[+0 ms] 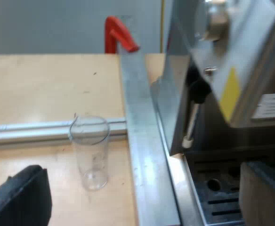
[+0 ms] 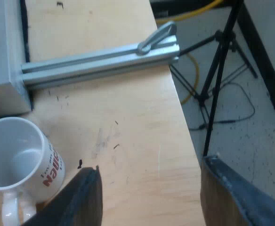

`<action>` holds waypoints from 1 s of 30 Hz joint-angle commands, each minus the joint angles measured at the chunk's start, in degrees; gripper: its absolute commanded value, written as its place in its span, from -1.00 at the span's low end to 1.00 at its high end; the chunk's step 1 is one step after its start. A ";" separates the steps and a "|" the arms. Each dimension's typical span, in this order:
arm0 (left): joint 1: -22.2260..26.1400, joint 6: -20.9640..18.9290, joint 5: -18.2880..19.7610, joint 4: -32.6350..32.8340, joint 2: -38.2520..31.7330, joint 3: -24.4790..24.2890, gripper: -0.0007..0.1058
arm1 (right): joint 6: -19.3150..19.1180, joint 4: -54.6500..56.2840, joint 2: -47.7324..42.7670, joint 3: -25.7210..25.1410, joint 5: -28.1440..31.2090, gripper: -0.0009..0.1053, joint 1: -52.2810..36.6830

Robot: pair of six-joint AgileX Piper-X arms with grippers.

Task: Remove mug from coffee machine

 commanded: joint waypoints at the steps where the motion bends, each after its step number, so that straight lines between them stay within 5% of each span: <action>1: -1.99 0.30 -0.63 0.48 -3.05 -0.61 0.55 | -1.18 -0.06 -4.62 -0.57 0.53 -0.05 -0.03; 5: -6.13 0.72 -3.49 3.20 -8.97 -0.61 0.55 | -1.27 0.12 -11.17 -0.57 -0.65 -0.05 -0.03; 12: -7.19 0.70 -6.23 6.58 -15.22 -0.61 0.55 | -1.27 1.26 -24.51 -0.57 -2.24 -0.05 -0.03; 19: -7.19 0.70 -7.51 13.08 -29.59 -0.61 0.55 | -1.27 1.61 -37.07 -0.57 -2.96 -0.05 -0.03; 24: -6.98 1.18 -7.16 18.83 -28.91 -1.87 0.55 | -1.27 4.50 -43.40 -0.20 -2.96 -0.05 -0.03; 30: -6.84 2.27 -7.51 18.18 -29.08 -1.74 0.55 | -0.29 6.78 -45.72 2.50 -4.99 -0.05 -0.03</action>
